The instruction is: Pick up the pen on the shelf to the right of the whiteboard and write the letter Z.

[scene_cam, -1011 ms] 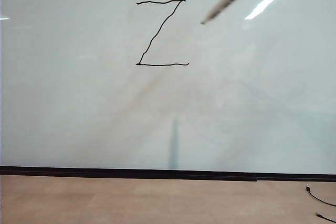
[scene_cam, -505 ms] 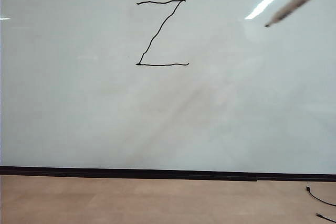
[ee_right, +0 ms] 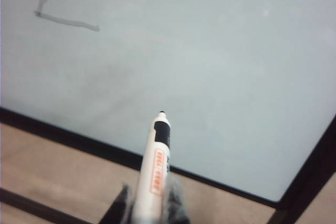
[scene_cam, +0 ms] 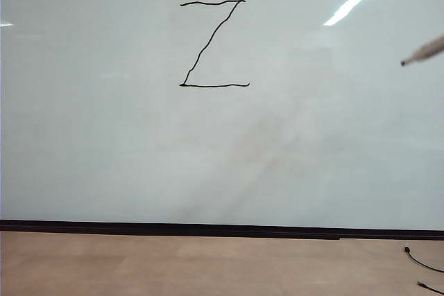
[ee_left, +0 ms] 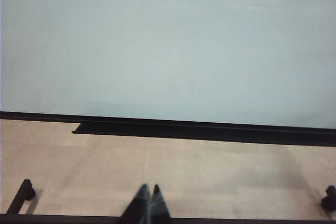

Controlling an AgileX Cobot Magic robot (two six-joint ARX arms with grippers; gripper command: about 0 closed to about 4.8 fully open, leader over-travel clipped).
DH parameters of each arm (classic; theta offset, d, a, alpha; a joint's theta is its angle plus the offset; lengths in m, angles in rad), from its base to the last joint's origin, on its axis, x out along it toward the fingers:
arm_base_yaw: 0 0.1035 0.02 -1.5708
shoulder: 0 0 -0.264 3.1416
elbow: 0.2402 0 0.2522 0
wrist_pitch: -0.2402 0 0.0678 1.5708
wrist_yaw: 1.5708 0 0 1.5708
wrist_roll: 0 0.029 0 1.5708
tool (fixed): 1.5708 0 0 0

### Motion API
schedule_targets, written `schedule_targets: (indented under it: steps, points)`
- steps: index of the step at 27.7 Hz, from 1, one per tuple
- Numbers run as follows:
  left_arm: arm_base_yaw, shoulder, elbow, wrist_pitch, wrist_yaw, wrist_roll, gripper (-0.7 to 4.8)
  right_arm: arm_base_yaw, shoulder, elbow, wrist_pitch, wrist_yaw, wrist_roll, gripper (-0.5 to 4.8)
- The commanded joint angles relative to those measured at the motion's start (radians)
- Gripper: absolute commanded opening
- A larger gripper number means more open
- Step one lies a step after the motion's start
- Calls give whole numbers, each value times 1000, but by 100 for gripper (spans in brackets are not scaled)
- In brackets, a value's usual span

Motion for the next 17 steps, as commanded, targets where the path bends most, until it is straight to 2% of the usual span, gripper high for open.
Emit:
schedule_targets:
  steps: [1, 5, 8, 11, 17]
  points:
    - [0, 0, 2, 4, -5, 4, -5, 1, -12, -16, 11, -3, 15, -8]
    - [0, 0, 2, 5, -1, 4, -5, 1, -12, -69, 69, -21, 22, -8]
    - [0, 0, 2, 5, -1, 4, -4, -8, -12, -160, 207, -68, 74, -8]
    - [0, 0, 2, 5, -1, 4, -5, -8, -12, -206, 287, -74, 81, -8]
    - [0, 0, 2, 6, -1, 4, -5, -18, -12, -205, 251, -77, 82, -8]
